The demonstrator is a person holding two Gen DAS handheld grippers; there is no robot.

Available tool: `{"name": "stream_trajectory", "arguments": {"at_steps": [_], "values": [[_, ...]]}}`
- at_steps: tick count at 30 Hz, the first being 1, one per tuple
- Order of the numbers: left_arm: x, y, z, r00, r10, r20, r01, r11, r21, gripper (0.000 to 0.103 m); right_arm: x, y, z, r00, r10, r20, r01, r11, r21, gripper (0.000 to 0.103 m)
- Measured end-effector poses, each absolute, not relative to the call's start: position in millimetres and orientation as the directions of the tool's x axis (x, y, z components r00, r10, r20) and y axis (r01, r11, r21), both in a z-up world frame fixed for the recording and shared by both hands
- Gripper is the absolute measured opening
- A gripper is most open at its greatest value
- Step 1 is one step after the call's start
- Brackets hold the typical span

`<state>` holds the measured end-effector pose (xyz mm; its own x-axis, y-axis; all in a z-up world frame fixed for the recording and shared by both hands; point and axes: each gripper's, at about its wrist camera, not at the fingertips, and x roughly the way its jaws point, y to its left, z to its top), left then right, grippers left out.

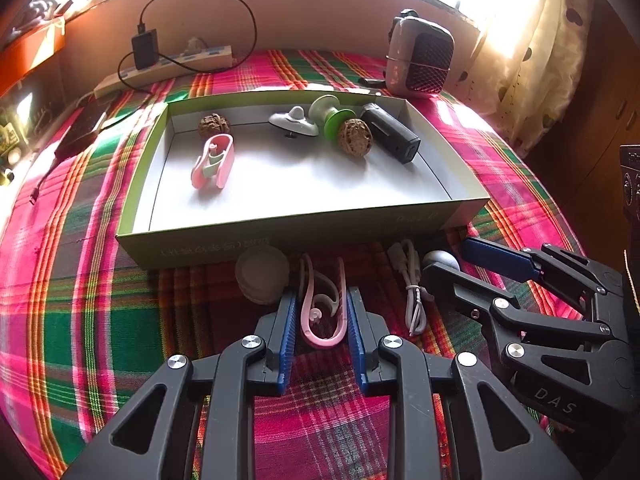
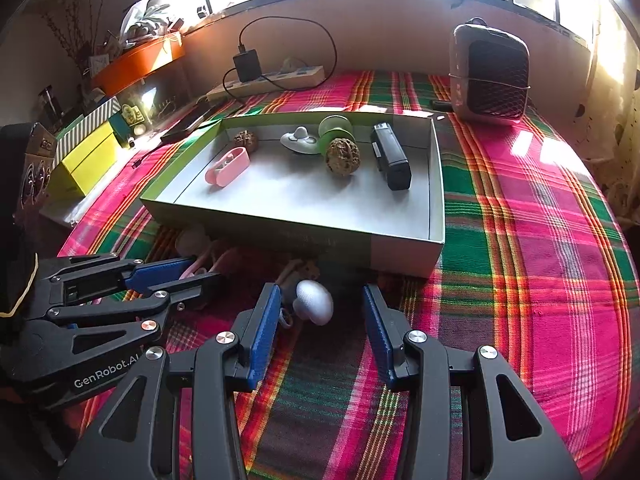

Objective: Organize objects
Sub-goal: 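Close the left gripper on the pink hook while the right gripper closes on the white egg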

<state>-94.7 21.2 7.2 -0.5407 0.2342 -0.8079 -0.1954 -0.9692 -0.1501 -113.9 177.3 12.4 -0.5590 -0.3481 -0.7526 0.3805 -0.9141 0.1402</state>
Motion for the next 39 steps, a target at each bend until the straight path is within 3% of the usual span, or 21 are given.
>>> {"name": "stream_trajectory", "arguments": {"at_steps": [10,21,39], "values": [[-93.8,21.1,6.7,-0.546,0.241,-0.803,-0.206,-0.967,-0.150,0.022,-116.7,176.0,8.7,-0.556,-0.345,-0.756,0.379,-0.915,0.139,0.044],[-93.5,21.0,6.5,-0.547,0.243,-0.801,-0.207,-0.967,-0.152,0.022,-113.9,170.8,8.6,-0.562,-0.343,-0.753,0.399,-0.910,0.117,0.023],[-92.4,21.9,6.7,-0.549,0.241,-0.801,-0.208,-0.967,-0.148,0.022,-112.9,171.7,9.5,-0.569,-0.346,-0.746,0.401,-0.909,0.115,0.023]]}}
